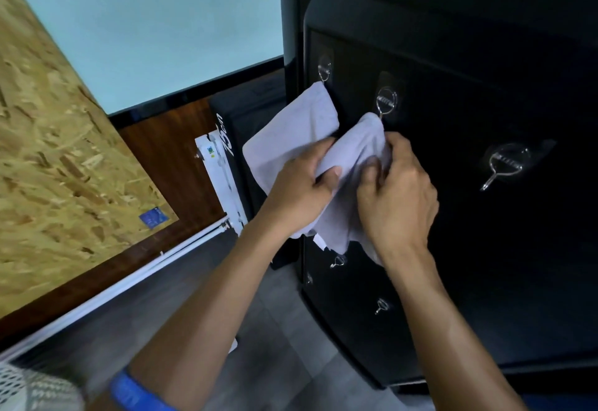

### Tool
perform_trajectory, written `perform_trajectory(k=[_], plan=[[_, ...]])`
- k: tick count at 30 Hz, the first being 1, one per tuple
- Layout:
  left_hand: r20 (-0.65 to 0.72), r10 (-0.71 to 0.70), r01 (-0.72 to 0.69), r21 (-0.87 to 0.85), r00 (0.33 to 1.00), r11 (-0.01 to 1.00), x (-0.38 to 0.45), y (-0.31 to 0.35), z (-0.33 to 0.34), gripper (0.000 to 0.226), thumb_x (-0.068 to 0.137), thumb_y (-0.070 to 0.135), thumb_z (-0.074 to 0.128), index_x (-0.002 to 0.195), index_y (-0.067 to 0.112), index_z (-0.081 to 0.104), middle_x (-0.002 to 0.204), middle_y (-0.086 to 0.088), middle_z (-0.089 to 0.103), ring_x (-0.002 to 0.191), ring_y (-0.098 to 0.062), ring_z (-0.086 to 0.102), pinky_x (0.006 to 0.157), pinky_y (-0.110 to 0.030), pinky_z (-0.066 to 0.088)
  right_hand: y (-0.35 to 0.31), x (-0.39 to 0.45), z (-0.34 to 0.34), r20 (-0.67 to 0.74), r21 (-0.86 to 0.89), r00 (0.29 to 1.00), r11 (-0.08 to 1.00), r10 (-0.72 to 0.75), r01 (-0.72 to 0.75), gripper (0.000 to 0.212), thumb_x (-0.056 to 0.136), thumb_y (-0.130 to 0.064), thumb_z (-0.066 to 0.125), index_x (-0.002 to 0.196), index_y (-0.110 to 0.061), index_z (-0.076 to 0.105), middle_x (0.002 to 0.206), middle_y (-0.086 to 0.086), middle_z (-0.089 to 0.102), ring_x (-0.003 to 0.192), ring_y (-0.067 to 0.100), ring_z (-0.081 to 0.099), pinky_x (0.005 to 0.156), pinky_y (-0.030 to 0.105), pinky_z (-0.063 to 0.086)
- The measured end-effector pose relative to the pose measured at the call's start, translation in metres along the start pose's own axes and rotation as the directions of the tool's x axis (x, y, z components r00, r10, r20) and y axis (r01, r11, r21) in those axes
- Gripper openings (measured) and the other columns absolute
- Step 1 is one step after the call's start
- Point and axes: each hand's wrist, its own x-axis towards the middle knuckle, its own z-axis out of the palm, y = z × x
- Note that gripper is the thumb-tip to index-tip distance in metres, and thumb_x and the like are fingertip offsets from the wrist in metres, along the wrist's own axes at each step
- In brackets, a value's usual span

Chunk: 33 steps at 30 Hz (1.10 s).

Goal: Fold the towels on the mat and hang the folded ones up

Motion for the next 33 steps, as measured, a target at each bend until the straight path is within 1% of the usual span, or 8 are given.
perform_trajectory(k=[3, 7, 11, 14, 18, 22, 27, 33], plan=[[-0.066, -0.084, 0.075, -0.129, 0.994, 0.989, -0.032, -0.028, -0.003, 0.056, 0.089, 0.022, 0.064, 0.141, 0.026, 0.044, 0.138, 0.012, 0.053, 0.124, -0.001, 0.049, 0.103, -0.024, 0.042, 0.014, -0.036, 0.006, -0.059, 0.022, 0.998, 1.0, 0.003, -0.002, 0.051, 0.09, -0.02, 0.056, 0.139, -0.016, 0.041, 0.134, 0.005, 0.052, 0.113, 0.026, 0.051, 0.092, 0.041, 0.044], [-0.096, -0.367, 0.338, -0.233, 0.925, 0.912, -0.094, -0.083, 0.008, 0.062, 0.085, 0.019, 0.07, 0.14, 0.031, 0.044, 0.136, 0.01, 0.053, 0.123, -0.006, 0.049, 0.105, -0.032, 0.041, 0.035, -0.109, 0.018, -0.083, 0.005, 0.996, 1.0, 0.025, -0.025, 0.052, 0.088, -0.012, 0.061, 0.137, -0.011, 0.045, 0.143, 0.006, 0.042, 0.122, 0.025, 0.045, 0.103, 0.039, 0.038], [0.08, -0.475, 0.479, -0.255, 0.876, 0.84, -0.158, -0.127, 0.025, 0.054, 0.088, 0.012, 0.066, 0.137, 0.028, 0.048, 0.135, 0.003, 0.054, 0.12, -0.007, 0.05, 0.101, -0.025, 0.041, 0.052, -0.195, 0.044, 0.054, -0.023, 0.987, 0.988, 0.154, -0.153, 0.04, 0.088, -0.021, 0.052, 0.127, -0.012, 0.054, 0.134, 0.005, 0.049, 0.114, 0.023, 0.05, 0.102, 0.033, 0.04], [0.258, -0.425, 0.477, -0.193, 0.868, 0.857, -0.195, -0.135, 0.044, 0.049, 0.089, 0.008, 0.064, 0.133, 0.026, 0.052, 0.13, 0.008, 0.056, 0.118, -0.006, 0.052, 0.084, -0.006, 0.041, 0.065, -0.26, 0.048, 0.209, -0.06, 0.928, 0.952, 0.307, -0.301, 0.038, 0.086, -0.027, 0.046, 0.122, -0.019, 0.057, 0.124, -0.002, 0.054, 0.105, 0.021, 0.056, 0.092, 0.038, 0.049], [0.473, -0.312, 0.421, -0.142, 0.824, 0.896, -0.232, -0.118, 0.073, 0.043, 0.09, 0.011, 0.062, 0.129, 0.028, 0.056, 0.128, 0.012, 0.057, 0.117, -0.005, 0.052, 0.088, -0.008, 0.039, 0.078, -0.34, 0.027, 0.261, -0.109, 0.793, 0.833, 0.55, -0.542, 0.036, 0.084, -0.025, 0.048, 0.118, -0.022, 0.058, 0.118, -0.001, 0.061, 0.103, 0.023, 0.063, 0.08, 0.033, 0.053], [0.656, -0.176, 0.322, -0.108, 0.734, 0.941, -0.272, -0.083, 0.114, 0.035, 0.09, 0.012, 0.062, 0.122, 0.027, 0.06, 0.114, 0.015, 0.061, 0.103, 0.001, 0.056, 0.088, -0.011, 0.043, 0.092, -0.418, -0.012, 0.164, -0.086, 0.656, 0.673, 0.737, -0.734, 0.03, 0.09, -0.021, 0.054, 0.12, -0.023, 0.058, 0.119, -0.003, 0.062, 0.101, 0.018, 0.064, 0.082, 0.034, 0.054], [0.841, -0.02, 0.154, -0.076, 0.54, 0.985, -0.353, -0.025, 0.179, 0.033, 0.088, 0.01, 0.063, 0.117, 0.025, 0.063, 0.11, 0.01, 0.064, 0.102, -0.008, 0.061, 0.097, -0.033, 0.048, 0.105, -0.528, -0.076, -0.001, 0.028, 0.428, 0.428, 0.904, -0.903, 0.028, 0.091, -0.019, 0.053, 0.118, -0.024, 0.06, 0.12, -0.008, 0.065, 0.097, 0.014, 0.065, 0.084, 0.031, 0.052], [0.957, 0.129, -0.037, -0.124, 0.259, 0.992, -0.505, 0.07, 0.252, 0.033, 0.087, 0.009, 0.064, 0.11, 0.033, 0.062, 0.107, 0.016, 0.064, 0.1, -0.007, 0.062, 0.094, -0.033, 0.05, 0.107, -0.686, -0.169, -0.228, 0.271, 0.112, 0.174, 0.967, -0.947, 0.022, 0.094, -0.017, 0.055, 0.114, -0.02, 0.064, 0.112, -0.01, 0.066, 0.085, 0.003, 0.058, 0.066, 0.0, 0.036]])
